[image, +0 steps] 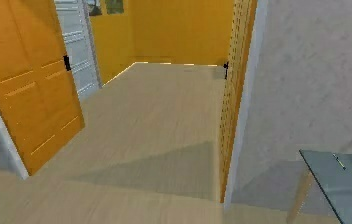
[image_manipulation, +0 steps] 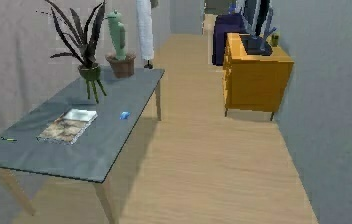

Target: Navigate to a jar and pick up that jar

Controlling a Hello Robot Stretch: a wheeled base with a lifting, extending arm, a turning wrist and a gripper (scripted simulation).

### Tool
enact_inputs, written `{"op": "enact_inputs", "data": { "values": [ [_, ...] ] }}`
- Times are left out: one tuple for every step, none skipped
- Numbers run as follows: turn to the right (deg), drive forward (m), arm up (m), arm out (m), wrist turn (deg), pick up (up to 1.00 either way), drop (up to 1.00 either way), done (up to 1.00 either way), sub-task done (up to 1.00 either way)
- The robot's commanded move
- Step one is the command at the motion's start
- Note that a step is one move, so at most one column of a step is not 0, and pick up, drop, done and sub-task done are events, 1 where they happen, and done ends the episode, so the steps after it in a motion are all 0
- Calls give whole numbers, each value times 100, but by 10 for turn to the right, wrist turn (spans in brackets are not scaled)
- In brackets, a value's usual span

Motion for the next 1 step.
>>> {"op": "enact_inputs", "data": {
  "values": [
    [0, 100, 0, 0, 0, 0, 0, 0, 0]
  ]
}}
